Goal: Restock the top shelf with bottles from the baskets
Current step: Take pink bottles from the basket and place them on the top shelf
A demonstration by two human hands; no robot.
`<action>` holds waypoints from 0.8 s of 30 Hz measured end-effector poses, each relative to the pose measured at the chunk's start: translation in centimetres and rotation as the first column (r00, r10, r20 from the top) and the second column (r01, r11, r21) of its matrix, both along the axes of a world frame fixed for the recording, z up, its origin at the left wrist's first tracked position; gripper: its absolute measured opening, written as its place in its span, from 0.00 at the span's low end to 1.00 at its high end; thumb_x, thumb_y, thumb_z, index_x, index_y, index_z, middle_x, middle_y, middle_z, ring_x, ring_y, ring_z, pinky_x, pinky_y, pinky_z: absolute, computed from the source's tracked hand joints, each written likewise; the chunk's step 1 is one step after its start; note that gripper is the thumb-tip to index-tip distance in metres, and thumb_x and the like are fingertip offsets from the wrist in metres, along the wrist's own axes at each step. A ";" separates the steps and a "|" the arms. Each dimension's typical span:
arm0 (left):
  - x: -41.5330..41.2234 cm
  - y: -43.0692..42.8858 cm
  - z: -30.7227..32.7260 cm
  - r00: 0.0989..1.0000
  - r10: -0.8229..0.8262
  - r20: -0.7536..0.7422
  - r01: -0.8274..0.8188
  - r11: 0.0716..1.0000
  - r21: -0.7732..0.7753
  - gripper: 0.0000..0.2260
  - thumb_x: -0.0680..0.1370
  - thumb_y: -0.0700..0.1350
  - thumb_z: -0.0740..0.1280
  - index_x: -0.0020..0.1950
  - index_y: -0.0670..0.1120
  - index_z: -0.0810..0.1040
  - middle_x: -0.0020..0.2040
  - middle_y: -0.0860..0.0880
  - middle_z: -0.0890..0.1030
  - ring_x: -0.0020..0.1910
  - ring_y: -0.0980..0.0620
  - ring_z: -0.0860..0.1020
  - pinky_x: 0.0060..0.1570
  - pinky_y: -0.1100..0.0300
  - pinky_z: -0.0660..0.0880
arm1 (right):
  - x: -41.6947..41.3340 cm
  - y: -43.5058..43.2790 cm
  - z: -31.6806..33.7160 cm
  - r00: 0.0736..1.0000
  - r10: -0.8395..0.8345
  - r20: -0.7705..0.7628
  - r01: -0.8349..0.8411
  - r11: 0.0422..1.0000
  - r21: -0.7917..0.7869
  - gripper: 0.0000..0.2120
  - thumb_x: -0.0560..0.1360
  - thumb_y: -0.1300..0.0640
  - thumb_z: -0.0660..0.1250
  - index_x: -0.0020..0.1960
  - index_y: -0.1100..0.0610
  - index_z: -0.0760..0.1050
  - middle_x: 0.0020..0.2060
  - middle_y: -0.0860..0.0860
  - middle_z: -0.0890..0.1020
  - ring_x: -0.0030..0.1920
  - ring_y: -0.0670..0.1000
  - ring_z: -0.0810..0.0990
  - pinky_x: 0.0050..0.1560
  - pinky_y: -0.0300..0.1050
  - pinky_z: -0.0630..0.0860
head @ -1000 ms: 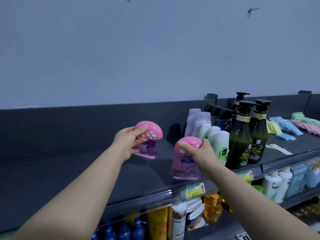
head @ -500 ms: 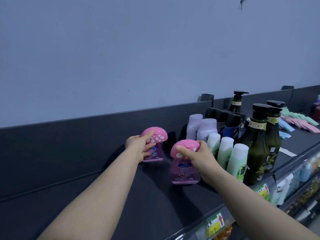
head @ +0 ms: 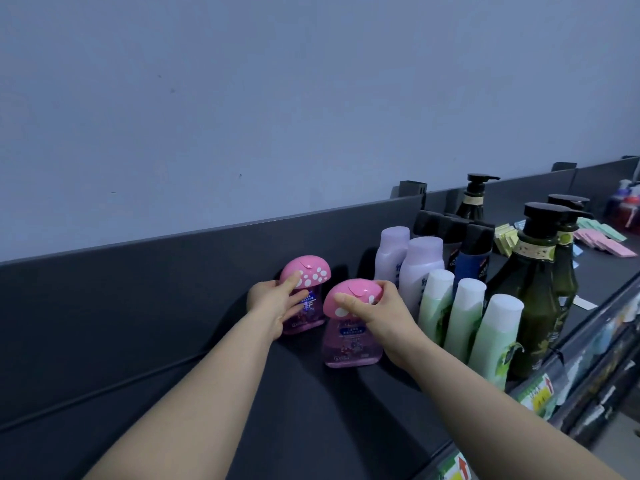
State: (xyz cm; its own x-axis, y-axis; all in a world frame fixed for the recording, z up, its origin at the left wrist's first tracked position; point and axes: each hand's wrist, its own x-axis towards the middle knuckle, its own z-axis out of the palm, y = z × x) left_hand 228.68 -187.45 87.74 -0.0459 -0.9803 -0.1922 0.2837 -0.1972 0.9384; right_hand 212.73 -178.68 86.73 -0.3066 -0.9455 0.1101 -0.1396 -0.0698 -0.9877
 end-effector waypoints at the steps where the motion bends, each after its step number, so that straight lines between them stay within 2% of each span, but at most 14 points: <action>1: 0.1 -0.1 -0.1 1.000 -0.008 0.006 0.008 1.000 -0.001 0.29 0.75 0.44 0.72 0.71 0.36 0.65 0.49 0.46 0.80 0.46 0.48 0.83 0.49 0.52 0.80 | 0.1 -0.2 0.0 1.000 0.008 0.013 -0.008 1.000 0.000 0.33 0.62 0.46 0.80 0.58 0.54 0.67 0.50 0.55 0.82 0.49 0.53 0.83 0.52 0.55 0.81; 4: 0.7 0.0 0.0 0.999 -0.024 0.033 0.024 1.000 -0.002 0.26 0.75 0.45 0.72 0.69 0.38 0.69 0.47 0.48 0.80 0.45 0.51 0.83 0.44 0.55 0.80 | 0.3 -0.9 0.0 0.998 0.050 0.048 -0.051 0.999 0.008 0.33 0.63 0.50 0.80 0.60 0.55 0.65 0.52 0.55 0.80 0.51 0.54 0.83 0.53 0.55 0.81; 6: 1.3 0.3 0.2 0.993 -0.049 0.106 0.051 0.998 -0.021 0.23 0.75 0.47 0.71 0.66 0.39 0.72 0.49 0.47 0.81 0.45 0.52 0.82 0.38 0.59 0.79 | 0.5 -1.4 0.1 0.994 0.078 0.072 -0.079 0.997 0.011 0.32 0.65 0.52 0.80 0.60 0.56 0.65 0.53 0.55 0.79 0.52 0.56 0.82 0.54 0.55 0.80; 7: 1.6 0.4 0.3 0.985 -0.050 0.163 0.057 0.998 -0.036 0.21 0.76 0.49 0.70 0.65 0.41 0.73 0.50 0.48 0.81 0.46 0.52 0.81 0.38 0.58 0.78 | 0.5 -1.7 0.1 0.993 0.088 0.081 -0.089 0.996 0.010 0.32 0.65 0.53 0.80 0.60 0.57 0.65 0.53 0.55 0.78 0.52 0.56 0.82 0.54 0.55 0.80; 9: 2.3 0.6 0.1 0.953 0.002 0.304 0.029 0.995 -0.095 0.19 0.77 0.51 0.68 0.63 0.42 0.75 0.50 0.49 0.81 0.49 0.51 0.81 0.47 0.55 0.78 | 0.8 -2.6 0.1 0.990 0.111 0.089 -0.113 0.993 0.018 0.33 0.64 0.53 0.80 0.61 0.59 0.65 0.54 0.56 0.79 0.53 0.57 0.82 0.54 0.55 0.80; 11: 3.2 1.0 -0.2 0.880 0.101 0.464 -0.012 0.981 -0.191 0.17 0.77 0.51 0.68 0.61 0.43 0.76 0.52 0.49 0.81 0.51 0.49 0.80 0.54 0.53 0.77 | 1.2 -3.4 0.3 0.986 0.151 0.070 -0.155 0.987 0.041 0.38 0.61 0.50 0.82 0.62 0.62 0.67 0.54 0.59 0.80 0.53 0.59 0.82 0.52 0.54 0.81; 13: 3.8 2.0 -0.3 0.796 0.191 0.574 -0.032 0.961 -0.275 0.15 0.76 0.49 0.68 0.61 0.44 0.75 0.54 0.49 0.80 0.51 0.49 0.80 0.54 0.55 0.76 | 1.4 -4.2 0.3 0.976 0.215 0.048 -0.218 0.974 0.067 0.44 0.57 0.45 0.83 0.63 0.64 0.68 0.54 0.60 0.81 0.52 0.58 0.83 0.49 0.51 0.82; 16: 4.7 3.8 -0.3 0.664 0.255 0.702 0.009 0.937 -0.350 0.15 0.77 0.49 0.66 0.61 0.46 0.75 0.48 0.54 0.77 0.48 0.53 0.77 0.49 0.59 0.73 | 1.6 -4.4 0.5 0.977 0.211 0.009 -0.211 0.975 0.068 0.38 0.61 0.45 0.81 0.62 0.57 0.67 0.55 0.54 0.80 0.50 0.49 0.82 0.45 0.42 0.79; 20: 5.4 5.9 -0.5 0.536 0.285 0.795 0.066 0.924 -0.376 0.16 0.77 0.52 0.66 0.63 0.47 0.74 0.48 0.54 0.79 0.49 0.53 0.78 0.52 0.56 0.75 | 2.1 -4.1 0.3 0.982 0.168 -0.083 -0.161 0.983 0.085 0.42 0.55 0.36 0.78 0.62 0.53 0.66 0.58 0.51 0.77 0.54 0.49 0.80 0.53 0.46 0.79; 22: 5.5 7.2 -0.5 0.483 0.290 0.826 0.089 0.922 -0.376 0.17 0.77 0.53 0.65 0.63 0.48 0.74 0.48 0.55 0.79 0.49 0.53 0.78 0.52 0.57 0.75 | 2.2 -3.6 0.2 0.981 0.147 -0.128 -0.137 0.987 0.084 0.49 0.51 0.31 0.76 0.64 0.54 0.66 0.61 0.53 0.75 0.56 0.51 0.79 0.57 0.51 0.79; 24: 5.5 8.8 -0.3 0.444 0.293 0.847 0.104 0.922 -0.374 0.17 0.77 0.53 0.65 0.64 0.48 0.73 0.48 0.55 0.80 0.51 0.53 0.78 0.53 0.56 0.74 | 2.3 -2.7 0.4 0.967 0.131 -0.217 -0.115 0.990 0.087 0.58 0.50 0.30 0.75 0.71 0.56 0.61 0.66 0.54 0.70 0.62 0.53 0.75 0.63 0.54 0.75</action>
